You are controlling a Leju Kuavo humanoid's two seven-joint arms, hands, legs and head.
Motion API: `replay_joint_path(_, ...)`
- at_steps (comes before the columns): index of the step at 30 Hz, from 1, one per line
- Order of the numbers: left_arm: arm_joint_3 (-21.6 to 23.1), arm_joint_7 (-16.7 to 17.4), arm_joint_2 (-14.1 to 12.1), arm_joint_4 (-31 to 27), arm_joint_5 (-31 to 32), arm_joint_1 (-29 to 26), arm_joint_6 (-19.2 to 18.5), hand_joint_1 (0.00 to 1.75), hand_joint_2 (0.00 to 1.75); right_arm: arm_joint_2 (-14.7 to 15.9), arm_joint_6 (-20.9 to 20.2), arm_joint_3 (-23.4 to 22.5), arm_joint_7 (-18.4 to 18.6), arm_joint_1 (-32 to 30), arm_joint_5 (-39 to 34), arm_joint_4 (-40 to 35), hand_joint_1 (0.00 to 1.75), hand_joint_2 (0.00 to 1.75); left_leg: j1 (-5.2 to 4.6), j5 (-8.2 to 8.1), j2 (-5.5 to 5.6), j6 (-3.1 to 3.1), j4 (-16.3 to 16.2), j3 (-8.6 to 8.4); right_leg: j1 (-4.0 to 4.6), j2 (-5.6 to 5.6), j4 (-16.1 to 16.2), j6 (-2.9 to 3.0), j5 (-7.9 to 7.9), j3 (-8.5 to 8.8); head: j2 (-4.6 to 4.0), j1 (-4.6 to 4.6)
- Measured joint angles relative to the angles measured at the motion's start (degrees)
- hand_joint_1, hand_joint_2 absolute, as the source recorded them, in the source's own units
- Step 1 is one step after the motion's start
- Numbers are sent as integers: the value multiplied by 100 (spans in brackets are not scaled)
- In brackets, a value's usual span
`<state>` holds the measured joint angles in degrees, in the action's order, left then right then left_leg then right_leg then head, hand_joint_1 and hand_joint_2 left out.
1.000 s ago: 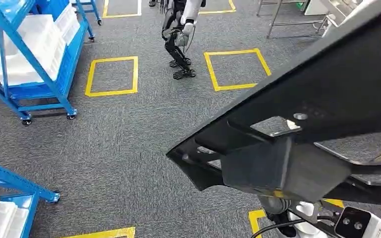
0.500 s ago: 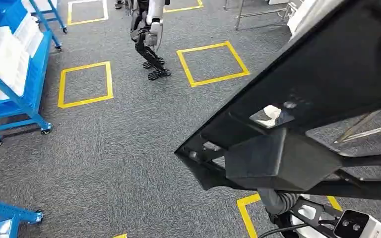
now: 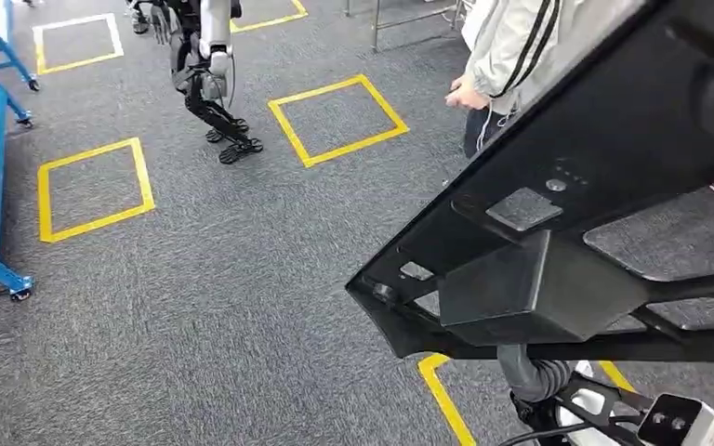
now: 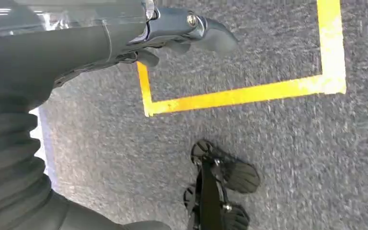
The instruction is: Take the parts from the cabinet and place them on the table.
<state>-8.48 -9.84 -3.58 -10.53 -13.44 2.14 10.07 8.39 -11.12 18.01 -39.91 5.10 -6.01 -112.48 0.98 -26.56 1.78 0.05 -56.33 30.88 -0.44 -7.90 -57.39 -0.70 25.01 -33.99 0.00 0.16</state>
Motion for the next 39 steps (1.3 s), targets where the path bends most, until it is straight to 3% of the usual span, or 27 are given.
replay_joint_path(1,-4,42,13,0,-42,13,18,0,175,13,-18,-4,-2,38,-31,20,175,175,-15,21,-69,34,28,-10,19,364,-116,-7,95,-54,0,12)
replay_joint_path(2,-9,53,24,2,-64,11,22,0,175,16,-24,0,0,107,-40,46,175,175,-24,30,-134,70,34,-4,18,616,-436,-20,315,-213,0,52)
replay_joint_path(4,-15,61,70,2,-114,-27,24,0,175,9,-116,29,-2,185,-46,129,175,175,-41,24,-269,79,29,12,-3,733,-1401,-57,759,-672,0,56)
replay_joint_path(5,-22,59,94,2,-116,-46,24,0,175,-2,-151,64,-2,224,-51,191,175,175,-44,19,-350,84,25,18,-15,737,-1763,-73,857,-847,0,54)
replay_joint_path(6,-22,59,111,2,-114,-53,33,0,175,-4,-169,85,2,258,-44,261,175,175,-46,15,-416,81,24,18,-28,743,-1826,-85,810,-883,0,56)
replay_joint_path(7,-22,59,142,2,-112,-51,44,0,175,-6,-171,96,4,282,-42,322,175,175,-46,8,-472,77,22,15,-34,762,-1623,-88,653,-777,0,54)
replay_joint_path(9,-22,46,181,2,-107,-46,55,0,175,-9,-186,105,4,351,-42,398,175,175,-46,-16,-573,47,8,-5,-27,901,-568,-58,162,-213,0,59)
replay_joint_path(10,-22,29,194,2,-105,-48,53,0,175,-11,-193,114,2,395,-42,428,175,175,-61,-36,-614,25,-3,-27,7,1221,-59,-9,36,71,0,59)
replay_joint_path(11,-22,18,212,2,-105,-56,33,0,175,-13,-193,120,2,423,-37,451,175,175,-99,-64,-661,-15,-21,-31,73,1307,18,26,100,90,0,52)
replay_joint_path(14,-26,5,234,0,-107,-54,5,0,175,-24,-188,125,2,411,0,497,175,175,-91,-86,-817,-94,13,-82,95,1087,28,93,96,64,0,39)
replay_joint_path(15,-28,5,238,0,-112,-47,5,0,175,-22,-190,127,0,411,2,503,175,175,-91,-110,-871,-136,11,-108,50,1008,81,138,66,87,0,48)
replay_joint_path(17,-35,2,240,0,-112,-57,2,0,175,-37,-190,127,-2,422,2,514,175,175,-44,-389,-395,-191,-369,41,10,896,108,189,35,113,-2,28)
replay_joint_path(19,-42,-13,240,0,-94,-84,7,0,175,-85,-227,127,-2,382,58,516,175,175,-38,-841,-251,-220,-1309,485,14,760,105,203,36,110,0,-3)
replay_joint_path(20,-42,-19,242,0,-70,-91,13,0,175,-100,-263,127,0,353,94,516,175,175,-38,-979,-236,-229,-1756,712,21,684,96,205,37,109,0,0)
replay_joint_path(21,-42,-30,247,2,-48,-94,24,0,175,-116,-313,129,2,340,120,518,175,175,-38,-956,-236,-226,-1948,836,23,598,88,210,41,112,0,0)
replay_joint_path(22,-42,-33,253,2,-48,-114,24,0,175,-122,-348,129,2,342,120,516,175,175,-38,-794,-233,-215,-1816,809,23,511,77,208,44,115,0,-1)
replay_joint_path(24,-42,-52,262,2,-48,-114,7,0,175,-146,-385,129,-2,356,120,516,175,175,-34,-223,-164,-175,-893,437,21,351,48,192,62,133,0,-3)
replay_joint_path(25,-42,-59,262,2,-48,-113,-4,0,175,-153,-394,129,0,357,120,516,175,175,-28,27,23,-155,-382,224,17,288,35,173,75,136,0,-5)
replay_joint_path(26,-41,-57,262,2,-48,-129,-6,0,175,-159,-394,129,-2,364,118,516,175,175,-23,-25,278,-116,-161,127,44,233,13,146,87,112,0,0)
replay_joint_path(30,-41,-44,281,2,-51,-69,-2,0,175,-159,-392,129,0,373,83,516,175,175,-25,-1,90,-27,-80,91,2,1,21,-6,47,39,0,0)
replay_joint_path(31,-42,-41,319,2,-51,-69,-4,0,175,-159,-392,125,0,366,83,518,175,175,11,36,-1,26,-21,76,-5,54,-11,-13,80,42,0,-7)
replay_joint_path(32,-42,-46,304,2,-51,-76,-6,0,175,-155,-392,120,0,384,78,518,175,175,0,42,-69,63,3,65,29,383,-222,-33,245,-61,0,58)
replay_joint_path(33,-42,-46,304,2,-48,-84,-11,0,175,-155,-392,120,0,400,78,520,175,175,-10,42,-138,79,3,71,23,584,-638,-60,488,-266,0,80)
replay_joint_path(35,-42,-46,304,2,-51,-105,-30,0,175,-153,-400,118,0,387,43,542,175,175,-34,30,-274,92,-7,78,-3,728,-1599,-97,882,-727,-2,78)
replay_joint_path(36,-44,-43,301,2,-51,-107,-30,0,175,-153,-407,118,0,383,24,560,175,175,-39,25,-345,95,-14,82,-18,742,-1860,-109,921,-859,0,76)
replay_joint_path(37,-46,-43,301,2,-51,-105,-33,0,175,-153,-407,118,0,382,11,575,175,175,-44,15,-406,92,-20,81,-29,752,-1818,-116,825,-848,0,78)
replay_joint_path(39,-46,-43,301,2,-51,-88,-37,0,175,-146,-407,111,0,383,6,590,175,175,-47,-14,-527,76,-34,60,-27,824,-943,-91,349,-391,0,83)
